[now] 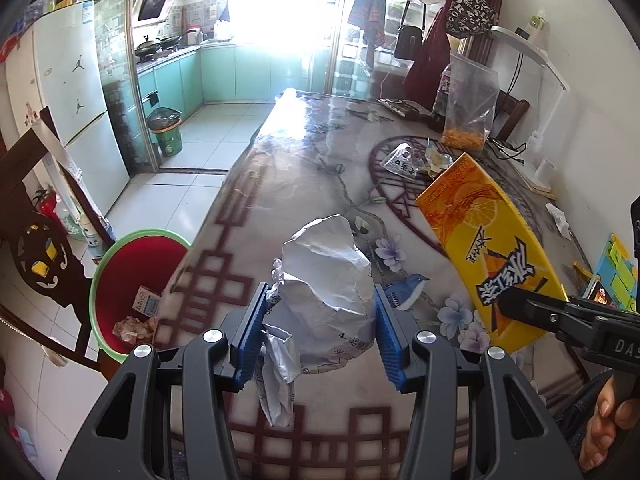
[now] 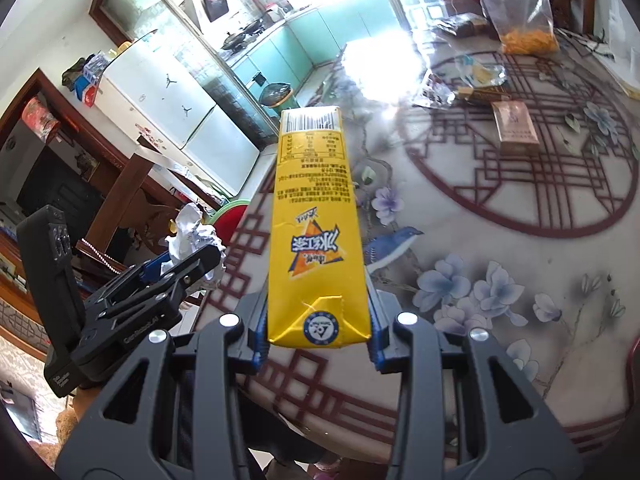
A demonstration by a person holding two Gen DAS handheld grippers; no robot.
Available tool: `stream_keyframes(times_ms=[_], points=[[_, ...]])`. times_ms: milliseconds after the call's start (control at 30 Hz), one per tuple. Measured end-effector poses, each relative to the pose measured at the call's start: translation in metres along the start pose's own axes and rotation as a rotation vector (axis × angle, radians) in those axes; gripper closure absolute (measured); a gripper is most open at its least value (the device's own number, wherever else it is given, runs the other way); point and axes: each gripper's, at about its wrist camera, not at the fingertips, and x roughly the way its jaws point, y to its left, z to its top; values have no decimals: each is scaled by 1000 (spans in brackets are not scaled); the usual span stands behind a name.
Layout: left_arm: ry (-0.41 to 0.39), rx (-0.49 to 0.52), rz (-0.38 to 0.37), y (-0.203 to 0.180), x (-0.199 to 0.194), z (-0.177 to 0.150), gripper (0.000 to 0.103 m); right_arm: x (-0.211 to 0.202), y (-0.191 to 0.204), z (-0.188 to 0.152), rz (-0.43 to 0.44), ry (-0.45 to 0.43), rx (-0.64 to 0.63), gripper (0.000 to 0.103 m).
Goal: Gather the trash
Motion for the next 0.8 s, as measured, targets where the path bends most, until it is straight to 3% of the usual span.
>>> stream_keyframes(times_ms=[800], points=[[-17,-90,31,56,-6,-2,55,16,57,7,20,42,-109,66]])
